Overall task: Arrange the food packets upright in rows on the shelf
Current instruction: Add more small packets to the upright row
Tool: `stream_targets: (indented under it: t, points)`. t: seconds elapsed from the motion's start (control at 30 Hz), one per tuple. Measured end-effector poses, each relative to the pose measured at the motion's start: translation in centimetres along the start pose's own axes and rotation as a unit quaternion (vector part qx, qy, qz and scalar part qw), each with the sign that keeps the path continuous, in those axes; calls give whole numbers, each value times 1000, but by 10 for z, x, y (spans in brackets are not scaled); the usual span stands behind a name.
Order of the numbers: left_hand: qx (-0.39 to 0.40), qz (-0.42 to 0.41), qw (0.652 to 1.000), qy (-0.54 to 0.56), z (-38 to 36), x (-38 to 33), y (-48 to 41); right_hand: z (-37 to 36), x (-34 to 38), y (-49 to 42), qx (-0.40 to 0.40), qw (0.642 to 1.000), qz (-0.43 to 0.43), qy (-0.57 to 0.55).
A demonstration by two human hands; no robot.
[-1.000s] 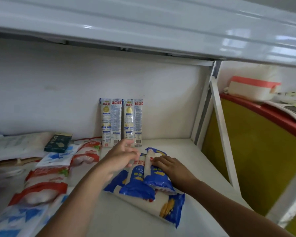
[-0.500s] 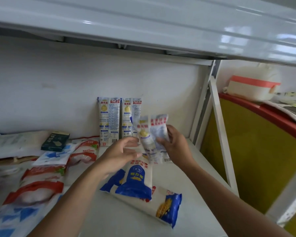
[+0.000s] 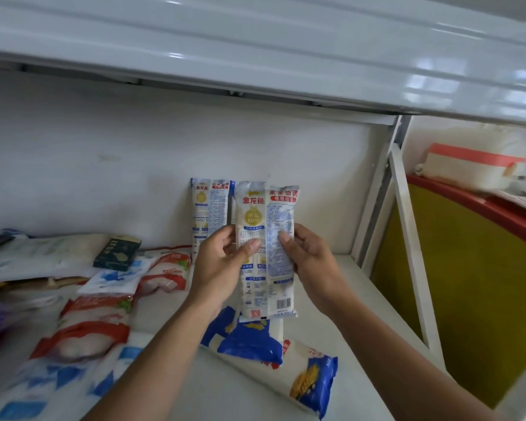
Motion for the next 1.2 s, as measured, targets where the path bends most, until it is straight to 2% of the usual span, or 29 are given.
stream_targets:
  t: [0.23,0.43,0.63,0.77,0.9,1.1,1.2]
  points:
    - [21,38,999,-9,-4,8,-1,4,13,-8,-69,995,23,-63]
    - [19,34,998,42,0,3,-1,6,15,-12,-82,994,12,-73]
    - [-14,-24,994,103,5,-20,0,-1,24,-15,-74,996,26,-38]
    - [-42,-30,990,131,10,-26,0,-5,26,-17,-71,997,24,-31]
    - [-66,-22,987,148,13,-25,-1,-7,25,-19,-69,994,16,-79]
    - [-69,-20,978,194,13,-26,-3,-5,29,-20,-82,994,19,-66]
    - [-49,-35,982,178,12,-31,-5,-4,34,-19,-87,995,32,-36]
Point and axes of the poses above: each hand's wrist, its own y-axis away from the middle knuckle, its own z-axis out of the back of the hand, x = y × z, the point moved 7 cm from there along -y, towards the middle knuckle, and after that the axes turned 11 degrees about x, right-handed, at the moved point
